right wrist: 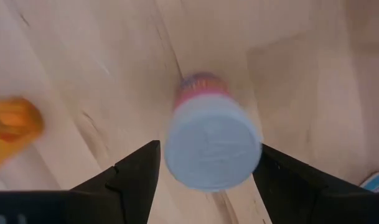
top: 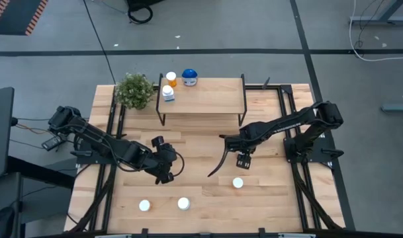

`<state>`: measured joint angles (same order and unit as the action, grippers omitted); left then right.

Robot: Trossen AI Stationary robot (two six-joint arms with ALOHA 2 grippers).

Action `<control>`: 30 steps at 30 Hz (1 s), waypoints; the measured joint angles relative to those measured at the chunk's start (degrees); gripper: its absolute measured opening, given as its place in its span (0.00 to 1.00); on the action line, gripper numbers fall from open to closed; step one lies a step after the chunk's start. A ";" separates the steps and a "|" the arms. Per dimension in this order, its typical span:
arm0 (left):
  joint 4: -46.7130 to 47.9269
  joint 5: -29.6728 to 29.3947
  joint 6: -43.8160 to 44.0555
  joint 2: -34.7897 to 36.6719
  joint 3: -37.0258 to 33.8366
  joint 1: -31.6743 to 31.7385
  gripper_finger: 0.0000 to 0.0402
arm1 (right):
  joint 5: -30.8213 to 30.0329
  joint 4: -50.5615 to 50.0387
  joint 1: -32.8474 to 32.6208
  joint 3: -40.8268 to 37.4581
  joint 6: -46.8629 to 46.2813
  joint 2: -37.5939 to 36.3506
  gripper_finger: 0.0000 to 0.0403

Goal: Pick and place medicine bottles onto shelf by color
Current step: Put the pink bottle on the shelf

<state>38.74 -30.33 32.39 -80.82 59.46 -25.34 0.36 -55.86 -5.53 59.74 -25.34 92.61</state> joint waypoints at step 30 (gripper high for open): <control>0.02 -0.02 0.08 0.00 0.00 0.00 0.07 | 0.11 0.91 0.95 3.27 3.72 -0.23 0.44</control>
<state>38.76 -30.35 32.47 -80.82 59.46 -25.34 0.47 -54.94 -4.58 63.01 -21.62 92.38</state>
